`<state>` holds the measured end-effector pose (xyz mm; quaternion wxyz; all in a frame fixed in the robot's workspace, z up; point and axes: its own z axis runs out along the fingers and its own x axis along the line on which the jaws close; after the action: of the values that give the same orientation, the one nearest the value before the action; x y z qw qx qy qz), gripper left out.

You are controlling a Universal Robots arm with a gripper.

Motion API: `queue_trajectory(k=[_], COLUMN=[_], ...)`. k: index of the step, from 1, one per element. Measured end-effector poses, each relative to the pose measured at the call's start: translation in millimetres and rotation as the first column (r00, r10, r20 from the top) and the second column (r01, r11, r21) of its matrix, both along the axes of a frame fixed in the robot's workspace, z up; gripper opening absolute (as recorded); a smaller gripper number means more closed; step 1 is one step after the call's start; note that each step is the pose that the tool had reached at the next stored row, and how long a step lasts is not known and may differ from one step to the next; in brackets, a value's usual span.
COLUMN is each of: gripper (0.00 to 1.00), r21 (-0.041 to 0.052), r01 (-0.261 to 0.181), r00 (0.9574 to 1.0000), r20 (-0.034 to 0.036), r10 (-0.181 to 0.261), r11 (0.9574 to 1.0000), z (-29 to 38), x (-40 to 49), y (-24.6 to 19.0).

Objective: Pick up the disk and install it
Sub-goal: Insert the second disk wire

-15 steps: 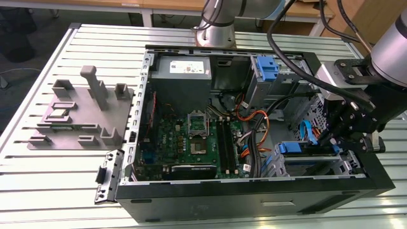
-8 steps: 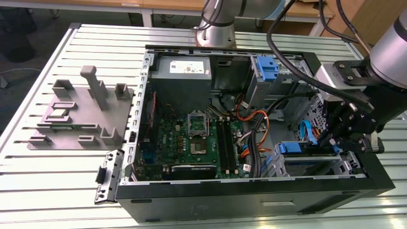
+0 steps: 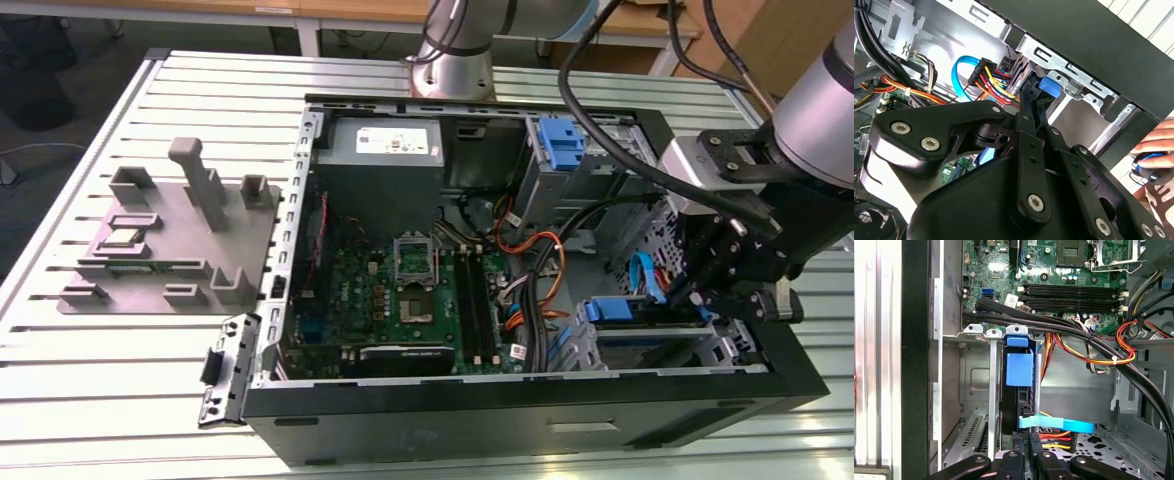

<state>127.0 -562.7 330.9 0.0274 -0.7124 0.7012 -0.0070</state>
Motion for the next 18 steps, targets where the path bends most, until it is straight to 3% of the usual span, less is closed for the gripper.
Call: queue_trajectory(k=[18], gripper=[0.17], r21=[0.001], r01=[0.0], r00=[1.0], r20=[0.0], r10=[0.0], r11=[1.0], z=[-2.8], x=[0.0], y=[0.0])
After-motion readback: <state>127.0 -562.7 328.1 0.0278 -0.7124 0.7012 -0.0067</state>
